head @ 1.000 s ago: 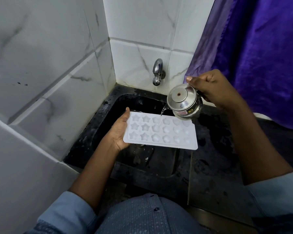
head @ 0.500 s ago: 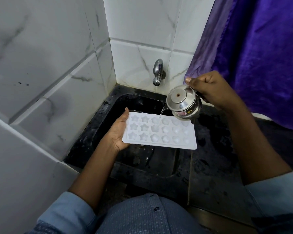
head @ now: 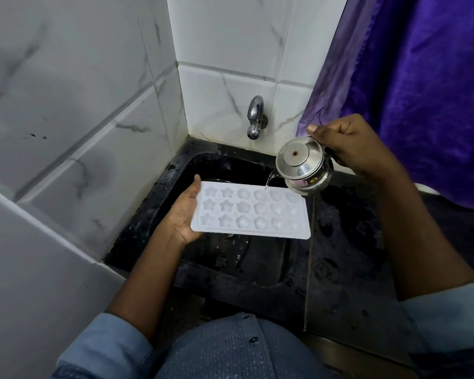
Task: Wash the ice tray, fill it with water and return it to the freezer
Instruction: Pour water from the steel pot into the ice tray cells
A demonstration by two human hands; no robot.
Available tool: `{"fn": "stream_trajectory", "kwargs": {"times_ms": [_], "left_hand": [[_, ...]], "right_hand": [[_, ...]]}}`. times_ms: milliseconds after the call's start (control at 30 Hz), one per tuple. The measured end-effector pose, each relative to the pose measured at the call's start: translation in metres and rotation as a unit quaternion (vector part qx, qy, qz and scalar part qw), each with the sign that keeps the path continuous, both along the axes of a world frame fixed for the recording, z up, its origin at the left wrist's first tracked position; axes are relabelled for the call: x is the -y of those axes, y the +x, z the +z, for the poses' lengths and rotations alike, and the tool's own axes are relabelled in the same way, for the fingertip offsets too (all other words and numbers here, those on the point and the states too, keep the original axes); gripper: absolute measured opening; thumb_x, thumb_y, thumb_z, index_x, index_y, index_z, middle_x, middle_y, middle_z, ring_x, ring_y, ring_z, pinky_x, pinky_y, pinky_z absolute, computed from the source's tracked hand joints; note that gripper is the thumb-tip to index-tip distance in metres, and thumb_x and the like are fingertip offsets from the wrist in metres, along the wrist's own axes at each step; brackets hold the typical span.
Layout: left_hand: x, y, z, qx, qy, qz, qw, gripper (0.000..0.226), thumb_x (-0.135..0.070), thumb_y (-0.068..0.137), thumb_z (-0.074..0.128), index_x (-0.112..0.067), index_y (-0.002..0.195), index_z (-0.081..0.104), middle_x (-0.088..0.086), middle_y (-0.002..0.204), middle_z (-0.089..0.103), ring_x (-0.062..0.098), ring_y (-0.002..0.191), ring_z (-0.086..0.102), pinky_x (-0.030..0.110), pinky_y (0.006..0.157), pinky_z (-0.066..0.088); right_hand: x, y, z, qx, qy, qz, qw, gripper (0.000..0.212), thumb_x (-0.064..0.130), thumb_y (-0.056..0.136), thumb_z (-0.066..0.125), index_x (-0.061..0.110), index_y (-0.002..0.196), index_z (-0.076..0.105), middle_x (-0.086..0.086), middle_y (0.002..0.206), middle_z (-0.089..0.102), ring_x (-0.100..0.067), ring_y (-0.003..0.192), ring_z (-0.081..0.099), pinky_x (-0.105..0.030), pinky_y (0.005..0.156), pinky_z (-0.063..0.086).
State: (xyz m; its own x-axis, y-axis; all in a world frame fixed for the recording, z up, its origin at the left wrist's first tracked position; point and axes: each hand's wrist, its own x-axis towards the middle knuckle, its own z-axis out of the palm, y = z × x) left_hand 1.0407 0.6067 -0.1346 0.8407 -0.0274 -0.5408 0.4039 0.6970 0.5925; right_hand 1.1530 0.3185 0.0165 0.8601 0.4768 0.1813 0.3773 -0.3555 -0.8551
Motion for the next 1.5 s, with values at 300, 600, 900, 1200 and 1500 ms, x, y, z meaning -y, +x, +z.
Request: {"fn": "stream_trajectory", "kwargs": {"times_ms": [300,600,900,1200,1500], "left_hand": [[-0.007,0.001,-0.003,0.006,-0.008,-0.003,1.000,0.068,-0.066,0.103,0.045,-0.010,0.134,0.069,0.021,0.135,0.070,0.040,0.114,0.073,0.059,0.099,0.052],[-0.006,0.000,-0.001,0.000,-0.008,-0.008,1.000,0.070,-0.066,0.104,0.044,-0.008,0.115,0.081,0.022,0.132,0.072,0.040,0.109,0.076,0.058,0.096,0.051],[-0.008,-0.004,0.002,0.012,-0.028,-0.013,0.999,0.069,-0.066,0.103,0.044,-0.010,0.135,0.068,0.022,0.134,0.070,0.040,0.110,0.075,0.055,0.081,0.064],[-0.023,-0.010,-0.004,0.009,-0.028,-0.003,1.000,0.070,-0.064,0.104,0.044,-0.007,0.114,0.082,0.023,0.132,0.071,0.041,0.108,0.076,0.056,0.073,0.064],[-0.036,-0.016,-0.005,0.007,-0.024,0.007,1.000,0.071,-0.065,0.103,0.044,-0.006,0.114,0.082,0.023,0.128,0.073,0.041,0.105,0.077,0.057,0.071,0.064]], "right_hand": [[0.001,0.000,-0.001,0.007,-0.003,-0.002,1.000,0.058,0.026,0.104,0.063,-0.001,0.060,0.038,-0.003,0.056,0.027,-0.010,0.042,0.021,-0.009,0.045,0.030],[0.000,0.004,-0.004,0.009,-0.003,0.001,1.000,0.063,0.028,0.104,0.064,-0.008,0.061,0.035,-0.006,0.056,0.029,-0.012,0.043,0.023,-0.010,0.046,0.030],[0.000,0.000,0.000,0.012,-0.004,0.002,1.000,0.063,0.028,0.104,0.063,-0.009,0.061,0.035,-0.006,0.059,0.029,-0.013,0.044,0.022,-0.007,0.047,0.034],[0.003,-0.004,0.002,0.014,-0.004,-0.009,1.000,0.064,0.028,0.104,0.063,-0.014,0.064,0.037,-0.011,0.062,0.033,-0.014,0.045,0.023,-0.008,0.047,0.032],[0.000,-0.002,-0.001,0.021,-0.015,-0.003,1.000,0.066,0.031,0.103,0.065,-0.012,0.063,0.035,-0.010,0.059,0.030,-0.010,0.042,0.024,-0.012,0.045,0.029]]}}
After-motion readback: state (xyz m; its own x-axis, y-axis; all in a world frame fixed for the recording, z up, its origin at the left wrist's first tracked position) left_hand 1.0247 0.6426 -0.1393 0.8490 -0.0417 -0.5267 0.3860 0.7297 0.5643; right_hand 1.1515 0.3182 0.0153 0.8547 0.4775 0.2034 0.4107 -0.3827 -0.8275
